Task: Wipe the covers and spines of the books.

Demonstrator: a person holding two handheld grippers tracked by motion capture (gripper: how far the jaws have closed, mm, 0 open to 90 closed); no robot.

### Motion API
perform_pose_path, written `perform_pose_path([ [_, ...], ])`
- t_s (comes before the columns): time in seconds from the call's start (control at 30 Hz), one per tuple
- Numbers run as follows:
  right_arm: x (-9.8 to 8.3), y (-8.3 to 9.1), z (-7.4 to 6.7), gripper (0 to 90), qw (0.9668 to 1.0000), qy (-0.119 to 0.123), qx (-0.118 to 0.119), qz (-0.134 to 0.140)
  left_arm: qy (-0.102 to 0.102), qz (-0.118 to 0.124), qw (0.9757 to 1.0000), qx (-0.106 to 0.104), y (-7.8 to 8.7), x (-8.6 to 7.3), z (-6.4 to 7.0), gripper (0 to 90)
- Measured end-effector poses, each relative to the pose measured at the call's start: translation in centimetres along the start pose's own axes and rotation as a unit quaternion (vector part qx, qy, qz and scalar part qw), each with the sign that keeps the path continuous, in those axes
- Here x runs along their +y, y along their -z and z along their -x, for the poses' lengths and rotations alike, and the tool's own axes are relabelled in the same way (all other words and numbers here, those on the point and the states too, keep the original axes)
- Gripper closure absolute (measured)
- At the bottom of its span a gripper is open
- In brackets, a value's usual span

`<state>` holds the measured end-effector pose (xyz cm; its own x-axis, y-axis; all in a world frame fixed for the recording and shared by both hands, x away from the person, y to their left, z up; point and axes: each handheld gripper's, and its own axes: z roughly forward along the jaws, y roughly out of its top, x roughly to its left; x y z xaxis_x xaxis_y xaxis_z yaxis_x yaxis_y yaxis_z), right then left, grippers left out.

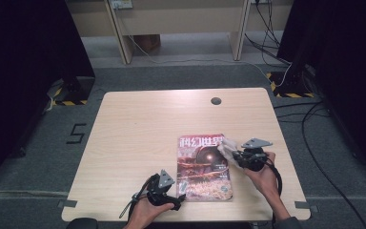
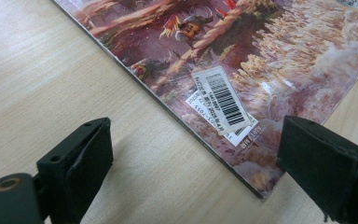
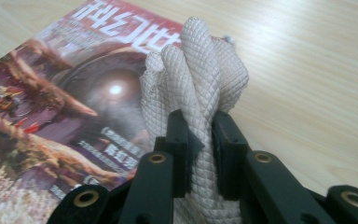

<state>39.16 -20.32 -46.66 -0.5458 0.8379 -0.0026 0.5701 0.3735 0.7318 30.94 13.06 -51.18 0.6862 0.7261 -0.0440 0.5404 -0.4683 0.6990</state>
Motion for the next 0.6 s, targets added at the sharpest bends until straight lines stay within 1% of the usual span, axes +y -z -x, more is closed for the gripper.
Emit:
perform_pose_path([
  [0.1, -0.3, 0.7, 1.1, 79.1, 0.9999, -0.013, -0.010, 0.005, 0.000, 0.001, 1.0000, 0.000, 0.0, 0.0, 0.0, 9.5],
  [0.27, -1.2, 1.5, 3.0, 79.1, 0.9989, -0.034, -0.032, 0.001, -0.002, 0.001, 1.0000, 0.002, 0.0, 0.0, 0.0, 9.5],
  [0.33, -1.5, 1.7, 3.6, 79.1, 0.9983, -0.037, -0.044, -0.003, -0.001, 0.000, 1.0000, 0.001, 0.0, 0.0, 0.0, 9.5],
  [0.37, -1.5, 1.7, 3.6, 79.1, 0.9983, -0.037, -0.044, -0.003, -0.001, 0.000, 1.0000, 0.001, 0.0, 0.0, 0.0, 9.5],
  [0.4, -1.9, 1.9, 4.4, 79.1, 0.9974, -0.050, -0.052, -0.007, -0.001, 0.000, 1.0000, 0.001, 0.0, 0.0, 0.0, 9.5],
  [0.5, -2.4, 1.8, 5.2, 79.0, 0.9962, -0.059, -0.063, -0.017, 0.000, 0.000, 1.0000, 0.001, 0.0, 0.0, 0.0, 9.5],
  [0.6, -2.8, 1.5, 5.6, 78.8, 0.9951, -0.059, -0.071, -0.035, 0.000, 0.000, 1.0000, 0.000, 0.0, 0.0, 0.0, 9.5],
])
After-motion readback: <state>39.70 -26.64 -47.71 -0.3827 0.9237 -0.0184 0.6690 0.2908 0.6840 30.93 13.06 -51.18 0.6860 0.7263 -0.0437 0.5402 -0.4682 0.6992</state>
